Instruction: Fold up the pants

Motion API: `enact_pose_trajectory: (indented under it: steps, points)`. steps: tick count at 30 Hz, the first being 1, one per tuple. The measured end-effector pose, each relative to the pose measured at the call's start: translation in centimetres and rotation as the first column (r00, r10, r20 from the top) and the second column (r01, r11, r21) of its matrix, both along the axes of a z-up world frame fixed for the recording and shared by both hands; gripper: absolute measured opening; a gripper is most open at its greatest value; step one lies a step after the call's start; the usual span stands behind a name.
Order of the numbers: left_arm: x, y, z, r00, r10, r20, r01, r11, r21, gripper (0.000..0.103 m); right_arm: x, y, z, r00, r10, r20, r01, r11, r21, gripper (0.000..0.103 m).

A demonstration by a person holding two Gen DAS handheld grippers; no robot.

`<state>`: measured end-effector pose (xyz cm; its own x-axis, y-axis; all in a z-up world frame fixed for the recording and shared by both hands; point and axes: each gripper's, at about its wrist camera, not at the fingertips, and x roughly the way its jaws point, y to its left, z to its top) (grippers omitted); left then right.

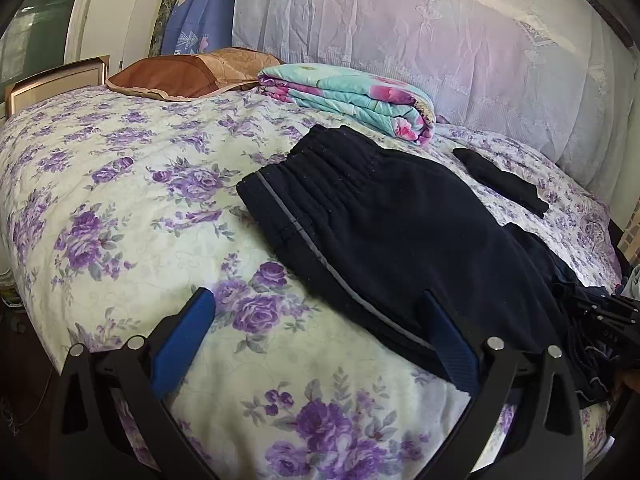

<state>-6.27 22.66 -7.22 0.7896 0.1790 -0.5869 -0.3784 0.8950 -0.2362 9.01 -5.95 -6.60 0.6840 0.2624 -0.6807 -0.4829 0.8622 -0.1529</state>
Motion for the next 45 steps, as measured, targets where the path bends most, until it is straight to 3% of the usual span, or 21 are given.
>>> enact_pose_trajectory:
  steps: [4, 7, 10, 13, 16, 18, 19, 20, 24, 29, 30, 35, 39, 42, 45]
  points:
    - [-0.1, -0.1, 0.0, 1.0, -0.003, 0.0, 0.003, 1.0, -0.001, 0.099, 0.4, -0.8, 1.0, 1.0, -0.005, -0.015, 0.006, 0.996, 0.092, 0.013]
    - [-0.1, -0.1, -0.1, 1.0, -0.001, 0.001, 0.001, 1.0, 0.0, 0.099, -0.3, -0.7, 2.6, 0.999, -0.007, 0.031, 0.002, 0.991, 0.131, 0.012]
    - [0.0, -0.1, -0.1, 1.0, -0.002, 0.001, 0.002, 1.0, 0.0, 0.099, -0.5, 0.0, 2.5, 0.999, 0.001, 0.038, -0.005, 0.994, 0.109, 0.012]
    - [0.0, -0.1, -0.1, 1.0, -0.004, -0.002, 0.004, 1.0, 0.0, 0.099, -0.6, 1.0, -0.1, 0.999, 0.023, -0.04, -0.022, 1.0, 0.017, 0.015]
    - [0.0, -0.2, -0.1, 1.0, -0.006, -0.005, 0.006, 1.0, 0.002, 0.099, -1.8, 0.7, 0.1, 0.998, 0.037, -0.051, -0.036, 0.999, 0.018, 0.017]
    - [0.0, -0.2, -0.1, 1.0, -0.002, -0.006, 0.002, 1.0, 0.003, 0.099, -2.0, 0.2, 1.1, 0.997, 0.043, -0.067, -0.04, 0.998, 0.046, 0.031]
    - [0.0, -0.2, 0.0, 1.0, -0.002, -0.006, 0.002, 1.0, 0.003, 0.099, -2.5, -0.1, 1.8, 0.997, 0.054, -0.059, -0.049, 0.995, 0.084, 0.049]
    - [0.0, -0.2, 0.0, 1.0, -0.004, -0.006, 0.004, 1.0, 0.002, 0.099, -3.3, -0.3, 2.6, 0.996, 0.076, -0.043, -0.071, 0.991, 0.109, 0.058]
    - [0.1, -0.2, 0.0, 1.0, -0.004, -0.002, 0.004, 1.0, 0.002, 0.099, -8.3, 0.4, 3.2, 0.975, 0.222, 0.019, -0.222, 0.975, 0.019, 0.067]
    - [0.3, -0.2, 0.1, 1.0, -0.005, 0.0, 0.005, 1.0, 0.003, 0.099, -10.3, 0.8, 0.5, 0.971, 0.239, 0.021, -0.237, 0.968, -0.088, 0.068]
    - [0.4, -0.1, 0.1, 1.0, -0.007, -0.003, 0.007, 1.0, 0.002, 0.099, -10.0, 0.7, -0.1, 0.973, 0.229, 0.007, -0.227, 0.97, -0.08, 0.067]
    - [0.3, -0.1, 0.1, 1.0, -0.007, -0.004, 0.007, 1.0, 0.003, 0.099, -8.6, -0.2, -0.1, 0.971, 0.226, -0.081, -0.218, 0.971, 0.094, 0.036]
    - [0.1, -0.3, 0.1, 1.0, -0.002, -0.002, 0.002, 1.0, 0.004, 0.099, -7.2, 0.5, -0.9, 0.974, 0.204, -0.101, -0.195, 0.977, 0.089, 0.028]
    - [0.0, -0.4, 0.1, 1.0, -0.01, -0.005, 0.01, 1.0, 0.002, 0.099, -6.5, -0.1, -0.7, 0.983, 0.15, -0.107, -0.131, 0.977, 0.166, 0.026]
    - [0.0, -0.4, 0.0, 1.0, -0.004, -0.003, 0.004, 1.0, 0.005, 0.099, -8.0, 1.6, -1.7, 0.982, 0.17, -0.077, -0.165, 0.984, 0.065, 0.027]
